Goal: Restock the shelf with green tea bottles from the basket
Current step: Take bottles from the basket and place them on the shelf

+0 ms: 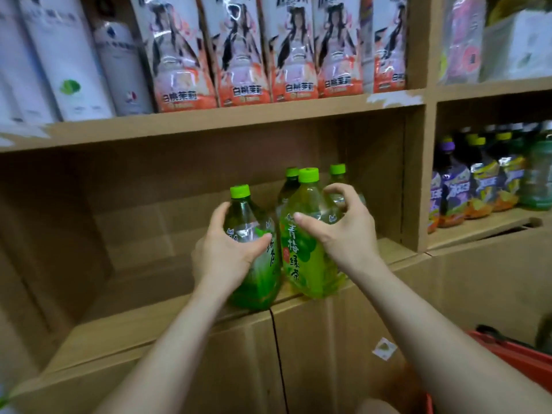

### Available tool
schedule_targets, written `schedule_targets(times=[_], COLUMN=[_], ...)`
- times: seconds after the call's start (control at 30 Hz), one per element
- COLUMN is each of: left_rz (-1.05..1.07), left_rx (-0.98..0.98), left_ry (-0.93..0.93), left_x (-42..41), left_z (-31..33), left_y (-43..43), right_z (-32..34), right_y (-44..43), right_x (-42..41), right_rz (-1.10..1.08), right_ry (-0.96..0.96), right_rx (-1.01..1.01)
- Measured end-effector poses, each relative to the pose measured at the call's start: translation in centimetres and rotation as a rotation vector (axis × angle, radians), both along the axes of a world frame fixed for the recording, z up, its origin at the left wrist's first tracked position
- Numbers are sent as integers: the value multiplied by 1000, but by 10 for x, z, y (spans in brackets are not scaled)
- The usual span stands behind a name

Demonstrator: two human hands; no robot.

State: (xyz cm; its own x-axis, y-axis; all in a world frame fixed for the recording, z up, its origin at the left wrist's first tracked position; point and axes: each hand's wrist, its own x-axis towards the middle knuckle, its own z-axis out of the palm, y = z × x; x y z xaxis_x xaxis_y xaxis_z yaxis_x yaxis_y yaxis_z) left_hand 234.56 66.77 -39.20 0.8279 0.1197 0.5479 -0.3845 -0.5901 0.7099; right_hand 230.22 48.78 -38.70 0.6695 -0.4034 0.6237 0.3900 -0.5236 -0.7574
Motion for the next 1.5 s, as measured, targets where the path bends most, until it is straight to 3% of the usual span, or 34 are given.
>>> schedule_targets(times=[0.17,0.33,0.4,0.5,0.57,0.67,0.9,1.07,1.2,1.33,1.5], left_rz=[-6,37,139,9,-89,-93,-80,-41,-21,-267,-661], left_rx=[56,244,366,333,348,536,371,535,509,464,413], left_ry=[7,36,-107,-337,-268,-149,-102,-49,-270,-504,-430], left_x=[29,46,44,32,25,29,36,47,24,-13,-51], left_z=[-9,-10,-16,-20,-13,-3,-1,3,-2,-13,-63], left_y=[19,26,26,21,12,-4,1,2,-18,-70,-169], right_z=[-19,-26,-27,-25,-25,-30,-40,-43,-44,-47,-85], right_y=[36,34,29,29,31,35,53,56,33,-27,-133], right_x=[32,34,30,28,30,37,47,46,21,-24,-104], right_rz=[16,205,238,201,187,176,71,203,294,118,-173], right_ry=[32,178,214,176,138,117,170,278,246,167,290], right_rx=[4,-191,-283,-321,-336,-331,-440,-485,-451,-387,-238])
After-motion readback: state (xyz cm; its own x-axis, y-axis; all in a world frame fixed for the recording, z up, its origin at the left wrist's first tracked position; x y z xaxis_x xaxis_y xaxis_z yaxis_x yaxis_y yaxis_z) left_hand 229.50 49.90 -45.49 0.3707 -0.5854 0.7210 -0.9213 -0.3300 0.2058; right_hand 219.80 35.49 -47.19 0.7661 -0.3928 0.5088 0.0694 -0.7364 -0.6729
